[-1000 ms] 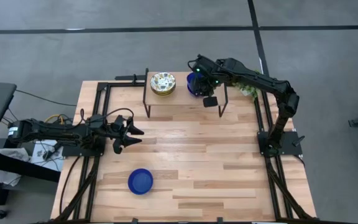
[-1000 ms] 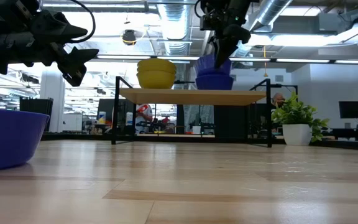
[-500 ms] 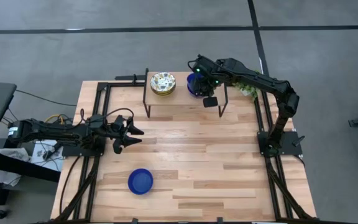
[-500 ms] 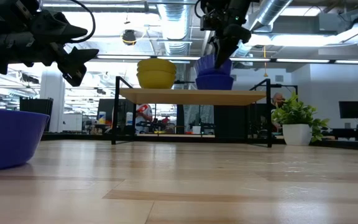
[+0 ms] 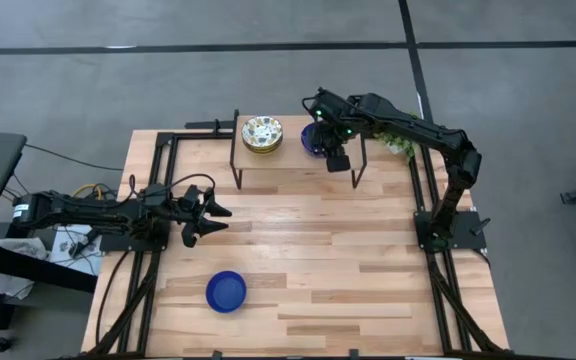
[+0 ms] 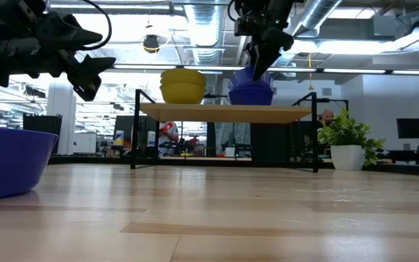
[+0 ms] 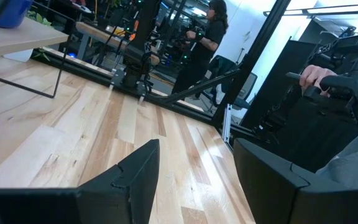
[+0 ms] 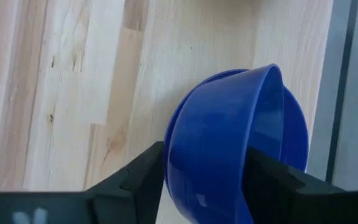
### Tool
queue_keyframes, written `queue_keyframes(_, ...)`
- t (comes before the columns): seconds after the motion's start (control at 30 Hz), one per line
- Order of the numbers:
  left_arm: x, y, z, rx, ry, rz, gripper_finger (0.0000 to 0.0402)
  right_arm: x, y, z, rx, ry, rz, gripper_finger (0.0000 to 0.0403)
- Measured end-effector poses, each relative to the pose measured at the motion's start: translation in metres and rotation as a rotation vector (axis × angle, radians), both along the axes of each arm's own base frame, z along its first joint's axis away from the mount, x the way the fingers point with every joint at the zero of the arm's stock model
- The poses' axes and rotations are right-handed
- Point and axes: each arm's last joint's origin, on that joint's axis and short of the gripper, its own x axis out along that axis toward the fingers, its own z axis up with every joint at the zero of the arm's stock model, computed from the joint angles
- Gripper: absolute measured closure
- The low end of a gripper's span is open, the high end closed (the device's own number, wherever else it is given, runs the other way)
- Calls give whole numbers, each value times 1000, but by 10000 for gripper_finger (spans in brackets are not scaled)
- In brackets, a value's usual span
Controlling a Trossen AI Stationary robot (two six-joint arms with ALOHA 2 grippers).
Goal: Pick & Place Mini bowls
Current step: Stack the top blue bowl on top of the blue bowl on the shelf
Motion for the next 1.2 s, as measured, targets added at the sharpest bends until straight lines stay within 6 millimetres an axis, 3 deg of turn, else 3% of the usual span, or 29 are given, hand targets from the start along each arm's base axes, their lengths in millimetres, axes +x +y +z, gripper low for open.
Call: queue_keyframes(1.2,0,0,0,-4,1,0,198,3,7,0,-48,21,-5,302)
